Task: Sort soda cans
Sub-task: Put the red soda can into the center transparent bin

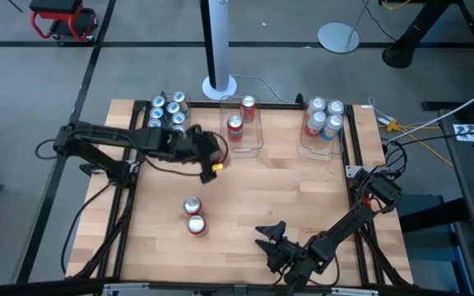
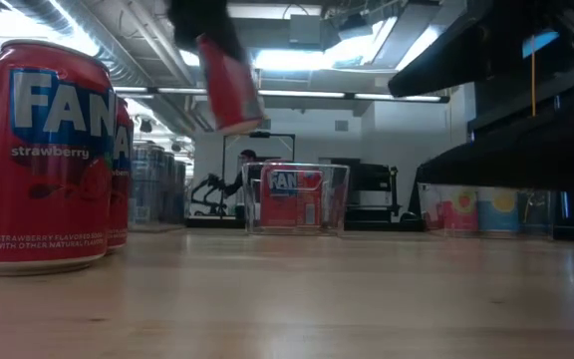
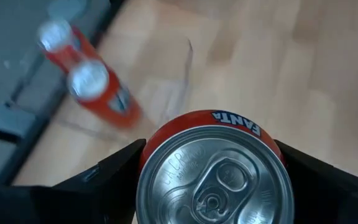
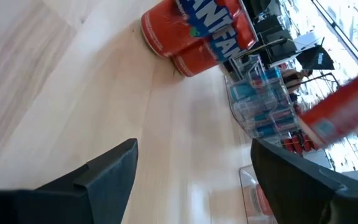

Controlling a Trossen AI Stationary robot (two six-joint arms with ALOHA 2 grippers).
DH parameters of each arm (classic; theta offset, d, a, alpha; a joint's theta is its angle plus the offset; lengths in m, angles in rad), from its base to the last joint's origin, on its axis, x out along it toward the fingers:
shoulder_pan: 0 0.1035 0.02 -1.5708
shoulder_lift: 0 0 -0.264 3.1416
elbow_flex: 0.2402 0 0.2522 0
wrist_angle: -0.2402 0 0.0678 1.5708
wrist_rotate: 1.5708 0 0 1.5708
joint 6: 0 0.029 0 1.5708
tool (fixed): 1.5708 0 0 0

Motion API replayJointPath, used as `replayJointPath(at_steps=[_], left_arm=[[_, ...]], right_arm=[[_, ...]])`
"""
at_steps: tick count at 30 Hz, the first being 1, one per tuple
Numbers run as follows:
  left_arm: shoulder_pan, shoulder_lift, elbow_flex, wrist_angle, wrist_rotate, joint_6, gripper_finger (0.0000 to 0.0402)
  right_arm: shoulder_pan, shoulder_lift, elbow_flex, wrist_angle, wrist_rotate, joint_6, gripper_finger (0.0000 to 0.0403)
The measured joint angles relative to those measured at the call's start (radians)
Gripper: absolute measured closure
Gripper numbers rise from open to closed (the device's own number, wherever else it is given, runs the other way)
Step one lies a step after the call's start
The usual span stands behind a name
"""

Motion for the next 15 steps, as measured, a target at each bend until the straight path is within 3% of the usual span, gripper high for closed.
replayJointPath(at_steps=[9, 15], left_arm=[[0.135, 0.031, 0.001, 0.224, -0.001, 0.161, 0.0111], [0.202, 0.100, 0.001, 0.328, 0.073, 0.202, 0.0111]], right_arm=[[-0.021, 0.035, 0.000, 0.055, -0.016, 0.000, 0.0093], [-0.020, 0.035, 0.000, 0.056, -0.008, -0.027, 0.0093]])
